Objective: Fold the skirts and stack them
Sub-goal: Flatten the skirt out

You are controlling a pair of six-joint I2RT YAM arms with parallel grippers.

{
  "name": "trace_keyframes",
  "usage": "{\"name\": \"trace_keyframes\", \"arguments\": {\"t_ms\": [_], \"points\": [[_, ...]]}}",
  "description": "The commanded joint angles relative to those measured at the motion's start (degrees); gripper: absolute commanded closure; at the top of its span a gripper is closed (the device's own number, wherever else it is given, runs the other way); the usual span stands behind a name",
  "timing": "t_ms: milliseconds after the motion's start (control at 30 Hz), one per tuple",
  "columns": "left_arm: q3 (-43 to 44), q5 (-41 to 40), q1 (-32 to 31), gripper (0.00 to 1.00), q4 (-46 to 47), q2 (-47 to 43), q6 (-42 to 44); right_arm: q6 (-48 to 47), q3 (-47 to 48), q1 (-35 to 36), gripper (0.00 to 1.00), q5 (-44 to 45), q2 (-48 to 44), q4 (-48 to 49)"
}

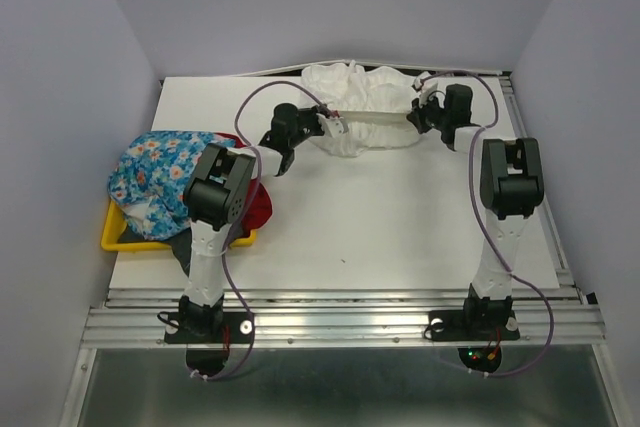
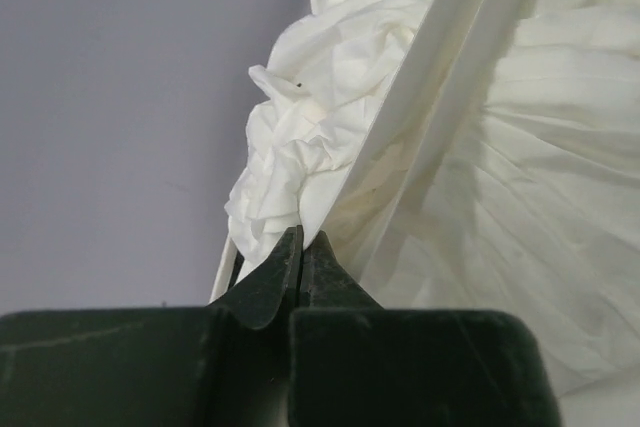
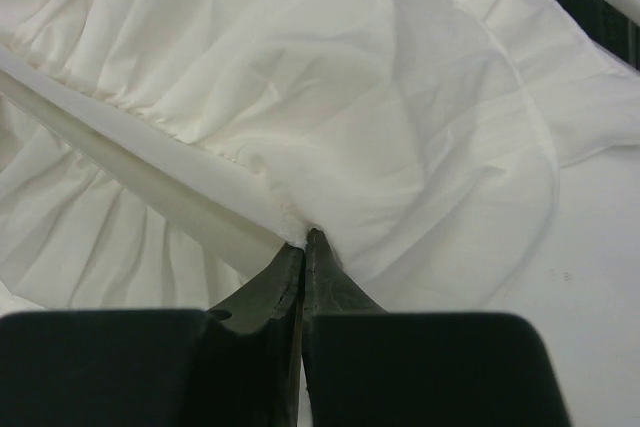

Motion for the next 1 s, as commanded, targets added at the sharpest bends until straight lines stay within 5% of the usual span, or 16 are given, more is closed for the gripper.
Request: {"name": "trace_keyframes", "arguments": {"t_ms": [0,400,733,967], "points": [[2.01,-3.66,1.01,1.0,8.16,-6.33,0.3,-2.99,0.23,-0.86,0.99,2.15,-6.51,4.23],[2.11,-6.66,1.09,1.0,5.79,-12.66,-3.13,-3.51,4.8,-0.86,0.99,3.65,-10.11,-1.31],[-16.25,-3.5,-0.57,1.0,-0.26,-26.45,-0.23,-16.51,-8.46,-0.86,0.99,-5.39,-22.32,-18.87],[-38.04,3.8,-6.45,0.79,-11.07,-43.85,5.56,-33.54,-25.33,2.2,0.99,-8.57,-35.86,-32.94]]}}
